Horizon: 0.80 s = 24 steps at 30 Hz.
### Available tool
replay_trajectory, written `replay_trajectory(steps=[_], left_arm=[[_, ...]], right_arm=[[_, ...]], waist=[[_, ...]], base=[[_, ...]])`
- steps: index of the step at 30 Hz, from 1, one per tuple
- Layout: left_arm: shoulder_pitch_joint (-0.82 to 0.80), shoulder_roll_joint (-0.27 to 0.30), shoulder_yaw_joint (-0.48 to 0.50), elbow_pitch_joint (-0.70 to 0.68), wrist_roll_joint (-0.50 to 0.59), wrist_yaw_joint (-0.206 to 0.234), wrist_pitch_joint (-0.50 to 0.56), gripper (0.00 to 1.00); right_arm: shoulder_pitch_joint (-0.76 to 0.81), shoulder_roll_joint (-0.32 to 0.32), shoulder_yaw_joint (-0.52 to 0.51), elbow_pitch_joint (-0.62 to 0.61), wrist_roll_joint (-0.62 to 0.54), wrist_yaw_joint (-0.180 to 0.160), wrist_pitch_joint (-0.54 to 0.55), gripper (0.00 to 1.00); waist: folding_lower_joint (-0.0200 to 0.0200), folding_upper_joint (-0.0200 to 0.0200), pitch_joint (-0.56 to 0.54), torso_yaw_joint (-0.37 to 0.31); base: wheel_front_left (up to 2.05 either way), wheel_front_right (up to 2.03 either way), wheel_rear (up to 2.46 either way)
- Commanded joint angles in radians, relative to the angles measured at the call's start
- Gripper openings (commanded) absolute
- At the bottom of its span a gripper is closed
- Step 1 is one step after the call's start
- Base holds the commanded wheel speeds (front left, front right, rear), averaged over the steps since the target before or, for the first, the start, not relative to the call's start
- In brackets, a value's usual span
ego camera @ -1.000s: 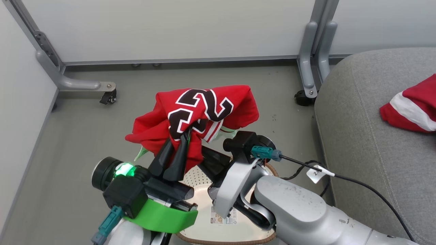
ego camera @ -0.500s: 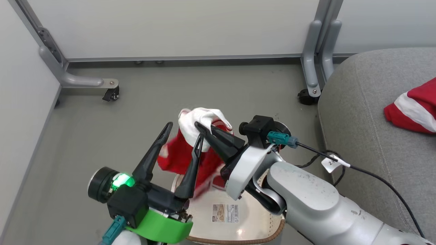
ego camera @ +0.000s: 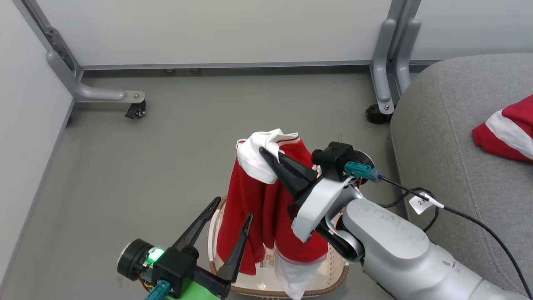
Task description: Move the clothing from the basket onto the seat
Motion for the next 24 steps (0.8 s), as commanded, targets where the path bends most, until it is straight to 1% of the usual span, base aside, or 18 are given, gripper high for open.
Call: replay_trajectory(steps=[1, 7, 13, 17, 24], left_arm=[[0.012, 0.005, -0.001, 0.007, -0.010, -0.003, 0.000, 1.00], [0.001, 0.012, -0.007, 0.026, -0.020, -0.002, -0.004, 1.00], [-0.016, 0.020, -0.014, 0.029, -0.021, 0.002, 0.003, 1.00], [-0.035, 0.025, -0.017, 0.021, -0.019, 0.006, 0.006, 1.00], [-0.063, 0.040, -0.029, 0.003, -0.011, 0.007, 0.018, 1.00]], right_arm=[[0.013, -0.005, -0.007, -0.003, -0.010, 0.000, -0.003, 0.00], [0.019, -0.012, -0.020, -0.005, -0.019, 0.000, -0.003, 0.00], [0.004, -0.010, -0.034, -0.017, -0.042, 0.000, -0.003, 0.00], [-0.006, -0.012, -0.044, -0.027, -0.059, 0.000, -0.003, 0.00], [-0.024, -0.025, -0.065, -0.065, -0.101, 0.000, -0.003, 0.00]], waist=[[0.0000, 0.0000, 0.002, -0.002], [0.0000, 0.0000, 0.011, -0.017], [0.0000, 0.0000, 0.031, -0.060], [0.0000, 0.0000, 0.050, -0.111], [0.0000, 0.0000, 0.086, -0.242]], base=[[0.00, 0.00, 0.00], [0.00, 0.00, 0.00], [0.00, 0.00, 0.00], [0.00, 0.00, 0.00], [0.00, 0.00, 0.00]])
